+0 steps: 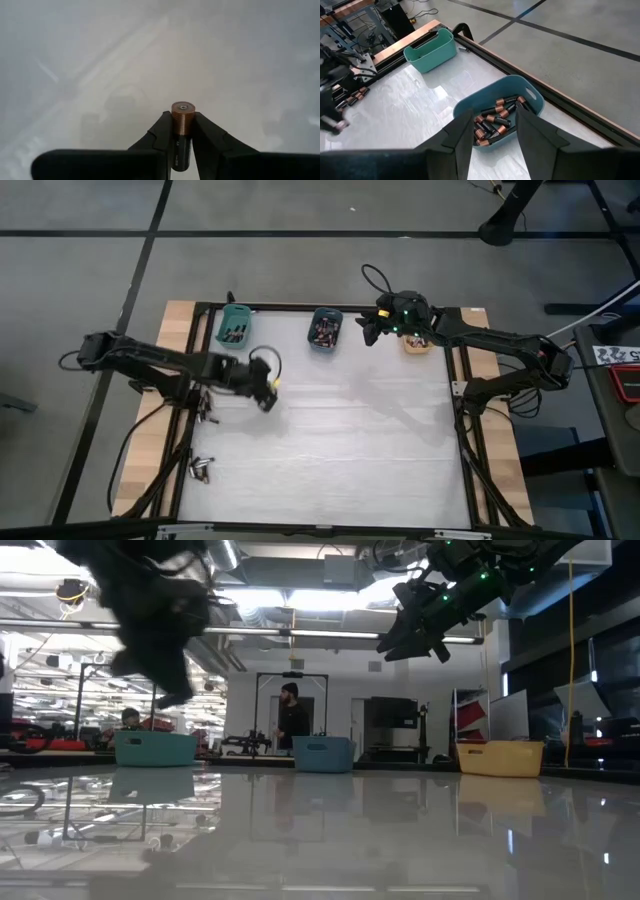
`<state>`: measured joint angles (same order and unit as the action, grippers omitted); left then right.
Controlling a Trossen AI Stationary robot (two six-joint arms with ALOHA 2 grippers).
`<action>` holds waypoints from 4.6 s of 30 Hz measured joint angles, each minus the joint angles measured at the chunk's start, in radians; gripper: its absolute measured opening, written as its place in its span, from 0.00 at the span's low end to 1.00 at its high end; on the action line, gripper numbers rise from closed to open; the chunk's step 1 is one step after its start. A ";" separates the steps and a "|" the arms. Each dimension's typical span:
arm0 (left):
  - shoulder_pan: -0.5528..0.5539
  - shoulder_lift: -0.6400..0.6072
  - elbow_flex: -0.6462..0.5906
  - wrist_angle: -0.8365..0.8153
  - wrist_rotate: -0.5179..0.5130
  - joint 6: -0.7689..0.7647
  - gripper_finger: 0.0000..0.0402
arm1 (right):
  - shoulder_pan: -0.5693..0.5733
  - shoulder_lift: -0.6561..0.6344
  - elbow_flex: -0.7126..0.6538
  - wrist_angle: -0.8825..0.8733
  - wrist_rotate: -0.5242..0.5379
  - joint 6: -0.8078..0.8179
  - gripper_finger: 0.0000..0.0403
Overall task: Sort batteries
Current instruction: Put the brown battery into the blue bin, then put the silver battery into the yellow bin
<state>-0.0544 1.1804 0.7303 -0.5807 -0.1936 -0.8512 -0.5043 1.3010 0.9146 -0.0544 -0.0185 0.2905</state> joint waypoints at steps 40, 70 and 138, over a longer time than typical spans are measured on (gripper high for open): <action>0.689 0.786 0.589 0.431 0.443 0.647 0.11 | 0.001 0.000 0.000 -0.143 -0.046 0.120 0.36; 0.933 0.591 0.718 -0.271 0.099 0.968 0.35 | 0.000 0.000 0.000 -0.115 -0.008 0.071 0.36; 1.102 0.828 0.717 -0.258 0.125 0.936 0.48 | 0.015 0.000 0.000 -0.123 -0.013 0.098 0.36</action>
<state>1.0473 2.0083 1.4475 -0.8383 -0.0689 0.0850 -0.4892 1.3014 0.9150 -0.1772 -0.0319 0.3880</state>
